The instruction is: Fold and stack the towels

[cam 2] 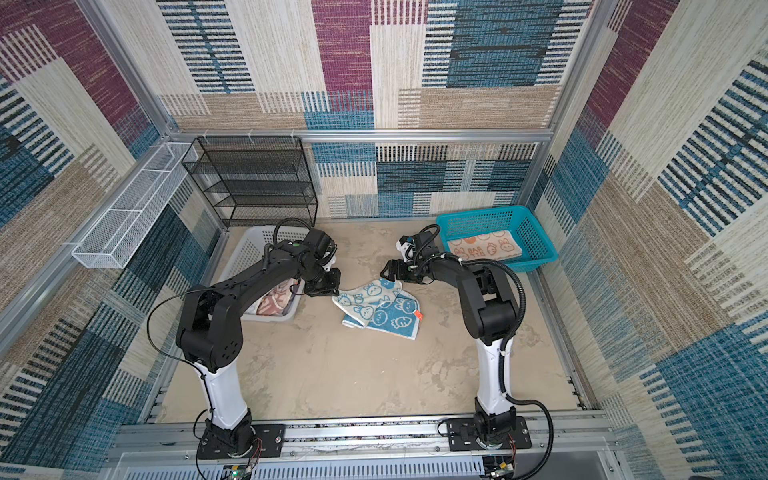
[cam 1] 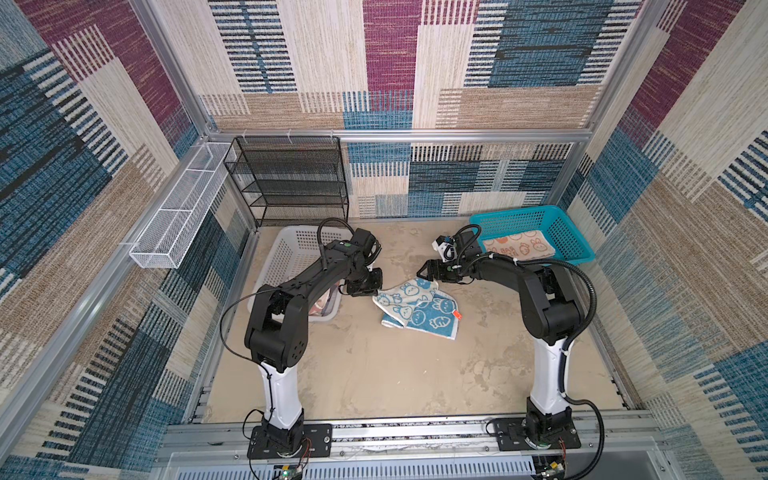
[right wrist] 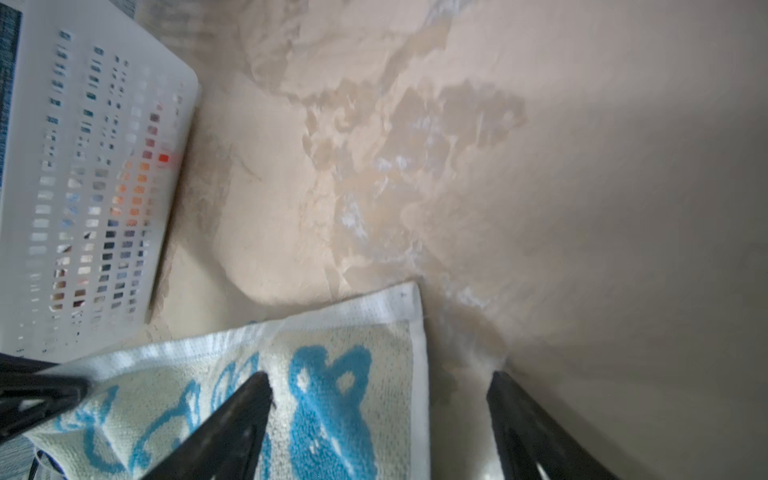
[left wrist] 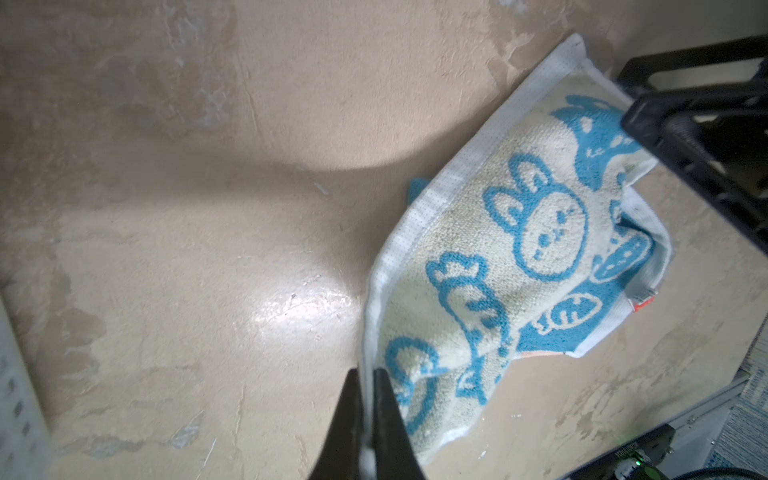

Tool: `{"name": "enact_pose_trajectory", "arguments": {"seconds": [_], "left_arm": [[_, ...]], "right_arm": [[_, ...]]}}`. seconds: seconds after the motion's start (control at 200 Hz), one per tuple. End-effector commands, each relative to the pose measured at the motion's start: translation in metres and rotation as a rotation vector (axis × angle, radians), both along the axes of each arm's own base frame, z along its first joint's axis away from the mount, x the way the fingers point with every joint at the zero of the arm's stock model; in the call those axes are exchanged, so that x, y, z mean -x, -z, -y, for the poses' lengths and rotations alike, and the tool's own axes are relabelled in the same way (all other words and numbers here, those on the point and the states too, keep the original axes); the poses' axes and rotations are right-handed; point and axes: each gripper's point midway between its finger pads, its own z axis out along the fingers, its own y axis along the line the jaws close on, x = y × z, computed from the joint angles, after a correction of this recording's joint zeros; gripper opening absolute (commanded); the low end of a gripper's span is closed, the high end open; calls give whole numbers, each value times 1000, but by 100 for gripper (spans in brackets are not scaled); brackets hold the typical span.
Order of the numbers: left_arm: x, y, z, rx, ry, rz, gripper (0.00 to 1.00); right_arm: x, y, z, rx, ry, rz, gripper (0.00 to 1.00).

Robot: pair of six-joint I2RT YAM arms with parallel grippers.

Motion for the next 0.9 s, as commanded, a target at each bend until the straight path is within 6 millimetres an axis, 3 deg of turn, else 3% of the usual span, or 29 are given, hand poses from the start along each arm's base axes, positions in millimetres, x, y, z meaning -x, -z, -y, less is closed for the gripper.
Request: {"name": "enact_pose_trajectory", "arguments": {"seconds": [0.0,0.11,0.29,0.391,0.491,0.616,0.716,0.781,0.846,0.896], "left_arm": [[-2,2,-1,-4,6,-1,0],[-2,2,1,5,4,-2,0],[-1,1,0,5,5,3,0],[-2,0,-1,-3,7,14,0],[-5,-1,-1,-3,6,15,0],[-9,-6,1,4,10,25,0],[-11,-9,0,-5,14,31,0],[-10,-11,-2,-10,16,37,0],[-10,-13,-2,-10,19,42,0],[-9,-14,-2,-10,24,43,0]], "right_arm": [[12,1,-11,-36,-29,-25,73],[18,-12,-15,-78,-36,0,52],[26,-54,-11,-56,-13,118,40],[45,-70,-9,-49,-13,156,34],[72,-63,-8,-27,-26,134,33],[108,-36,-10,0,-48,73,29],[127,-12,-6,31,-33,10,29],[131,-5,-2,39,-22,-7,32],[128,-10,0,48,-10,16,34],[120,-21,0,51,-1,42,46]]}}
